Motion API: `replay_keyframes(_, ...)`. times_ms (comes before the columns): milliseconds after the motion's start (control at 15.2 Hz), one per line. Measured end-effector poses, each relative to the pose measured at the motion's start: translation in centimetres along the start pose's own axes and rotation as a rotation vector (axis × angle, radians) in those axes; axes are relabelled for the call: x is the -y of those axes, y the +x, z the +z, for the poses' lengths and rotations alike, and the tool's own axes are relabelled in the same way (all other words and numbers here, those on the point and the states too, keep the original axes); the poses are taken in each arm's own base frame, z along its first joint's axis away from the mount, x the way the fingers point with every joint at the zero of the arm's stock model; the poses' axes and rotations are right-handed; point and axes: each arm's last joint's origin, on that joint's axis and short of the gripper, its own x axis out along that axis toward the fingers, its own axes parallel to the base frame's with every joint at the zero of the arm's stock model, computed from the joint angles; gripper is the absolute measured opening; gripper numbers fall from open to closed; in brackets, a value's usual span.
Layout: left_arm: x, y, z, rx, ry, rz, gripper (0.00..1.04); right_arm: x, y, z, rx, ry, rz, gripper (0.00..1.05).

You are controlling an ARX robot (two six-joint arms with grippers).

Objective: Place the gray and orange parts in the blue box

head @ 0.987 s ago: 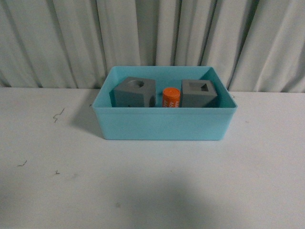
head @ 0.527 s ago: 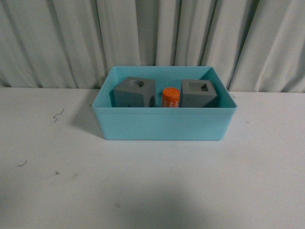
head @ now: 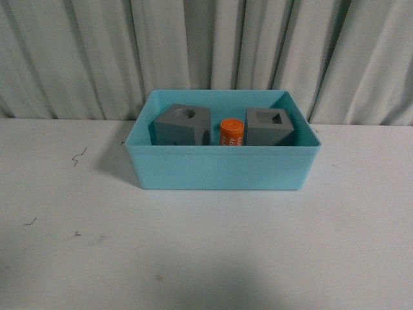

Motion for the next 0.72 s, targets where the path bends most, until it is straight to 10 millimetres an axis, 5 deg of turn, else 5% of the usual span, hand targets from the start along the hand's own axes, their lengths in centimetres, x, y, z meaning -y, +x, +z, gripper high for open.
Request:
replay_keyframes(263,0.0,0.0,0.0,0.0,0.0,0.0,0.98,-0.01,-0.62,0.15,0.034,0.0,0.003,0.02)
replay_keyframes(395,0.0,0.0,0.0,0.0,0.0,0.0,0.98,-0.01,-0.62,0.15,0.034,0.0,0.003,0.2)
replay_keyframes(724,0.0,0.0,0.0,0.0,0.0,0.0,0.98,-0.01,-0.62,0.15,0.034,0.0,0.003,0.36)
